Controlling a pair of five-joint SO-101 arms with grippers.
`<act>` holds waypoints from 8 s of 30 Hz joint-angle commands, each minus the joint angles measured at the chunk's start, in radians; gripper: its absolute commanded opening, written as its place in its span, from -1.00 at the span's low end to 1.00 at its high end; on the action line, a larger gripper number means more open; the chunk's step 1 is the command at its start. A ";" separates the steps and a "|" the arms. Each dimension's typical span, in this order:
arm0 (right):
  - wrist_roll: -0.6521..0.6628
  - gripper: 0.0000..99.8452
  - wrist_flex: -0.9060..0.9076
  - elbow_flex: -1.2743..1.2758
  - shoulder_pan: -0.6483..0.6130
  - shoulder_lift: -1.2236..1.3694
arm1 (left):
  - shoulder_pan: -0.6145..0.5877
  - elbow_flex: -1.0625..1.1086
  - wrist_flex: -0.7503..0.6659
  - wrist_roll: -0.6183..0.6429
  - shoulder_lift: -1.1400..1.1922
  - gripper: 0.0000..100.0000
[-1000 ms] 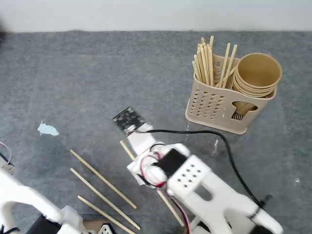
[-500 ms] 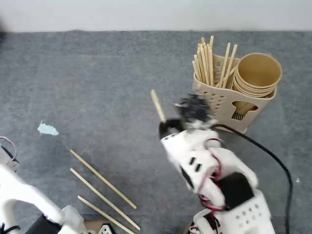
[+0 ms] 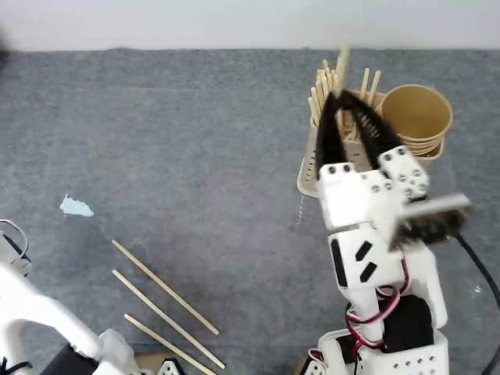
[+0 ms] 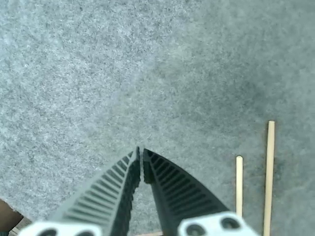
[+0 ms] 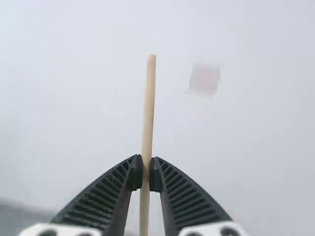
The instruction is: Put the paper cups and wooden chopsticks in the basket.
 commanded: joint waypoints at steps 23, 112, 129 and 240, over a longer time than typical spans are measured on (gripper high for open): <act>0.011 -0.68 -0.461 0.104 0.156 0.361 | 0.005 -0.007 -0.002 -0.003 0.002 -0.97; -0.347 -0.42 0.354 0.267 -1.118 0.871 | -0.002 0.033 -0.044 -0.002 0.002 -0.97; -0.327 -0.42 0.521 0.252 -1.112 0.906 | 0.000 0.033 -0.044 -0.002 0.002 -0.97; -0.141 -0.99 0.972 -0.402 -0.530 0.984 | -0.002 0.056 -0.044 -0.003 0.002 -0.97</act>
